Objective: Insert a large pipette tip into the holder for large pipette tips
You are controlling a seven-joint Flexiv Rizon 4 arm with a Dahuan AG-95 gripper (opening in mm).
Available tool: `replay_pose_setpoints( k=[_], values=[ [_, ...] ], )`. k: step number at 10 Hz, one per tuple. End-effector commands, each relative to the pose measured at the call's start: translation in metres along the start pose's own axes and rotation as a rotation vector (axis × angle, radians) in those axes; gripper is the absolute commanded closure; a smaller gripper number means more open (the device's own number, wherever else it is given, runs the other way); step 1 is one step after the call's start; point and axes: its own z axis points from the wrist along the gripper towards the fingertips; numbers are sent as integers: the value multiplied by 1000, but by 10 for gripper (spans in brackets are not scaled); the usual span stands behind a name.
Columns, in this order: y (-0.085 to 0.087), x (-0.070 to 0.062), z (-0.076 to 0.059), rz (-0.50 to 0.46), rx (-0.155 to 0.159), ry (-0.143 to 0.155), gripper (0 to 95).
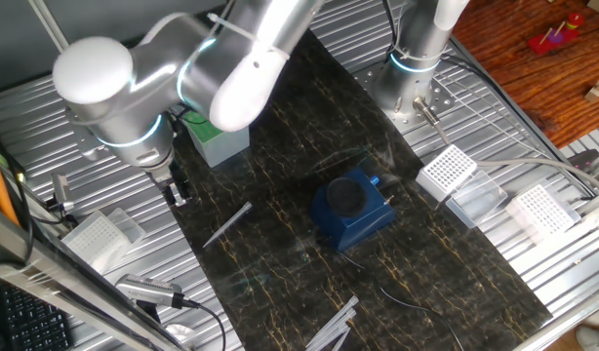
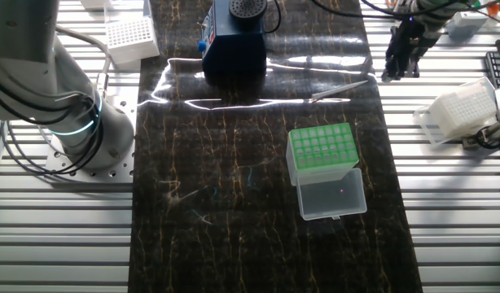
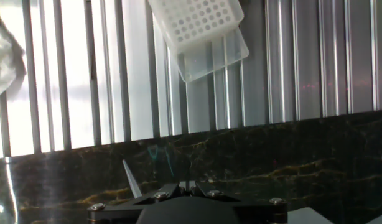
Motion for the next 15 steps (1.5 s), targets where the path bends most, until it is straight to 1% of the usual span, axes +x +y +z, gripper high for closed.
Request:
replay_pose_setpoints(
  k=[1,2,3,4,5,6,7,9,11,12,15],
  values=[
    [-6,24,-4,13,-18,-7,950],
    [-10,36,-4,6,-24,-10,950],
    [-13,43,-3,7,-29,-11,950],
    [-11,50,2,15,-39,-21,950],
    [-5,52,6,13,-44,-29,950],
    [0,54,8,14,-42,-34,950],
    [9,57,14,5,-44,-36,950],
    [18,61,21,-8,-47,-37,950],
    [20,63,26,-28,-47,-33,950],
    [19,62,29,-31,-45,-33,950],
    [15,56,46,-38,-40,-37,950]
  ],
)
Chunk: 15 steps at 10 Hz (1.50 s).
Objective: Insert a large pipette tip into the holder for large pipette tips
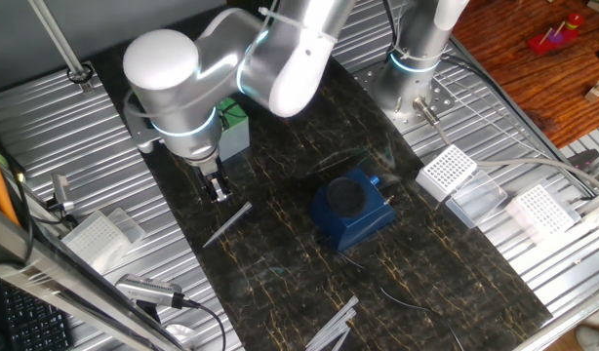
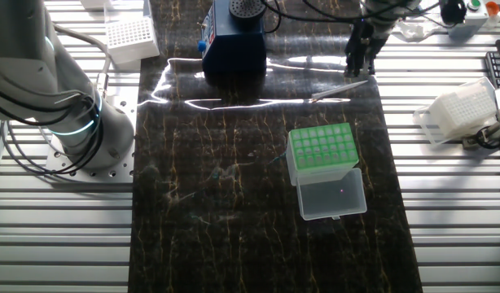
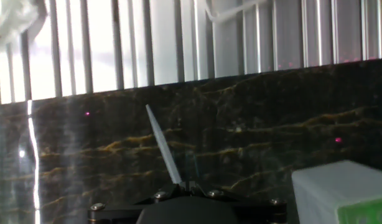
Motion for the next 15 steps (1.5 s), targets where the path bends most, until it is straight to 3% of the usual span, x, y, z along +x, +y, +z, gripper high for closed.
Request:
replay_pose_setpoints(
  k=[1,4,6,7,9,15],
  values=[
    [-1,-5,9,4,1,-1,950],
    [2,-9,28,-35,-3,-4,950],
    [4,-8,31,-89,-2,26,950],
    [4,-8,31,-115,-4,35,760],
    [4,-8,31,-172,-5,54,760],
    [4,-8,32,-156,-3,53,760]
  ],
)
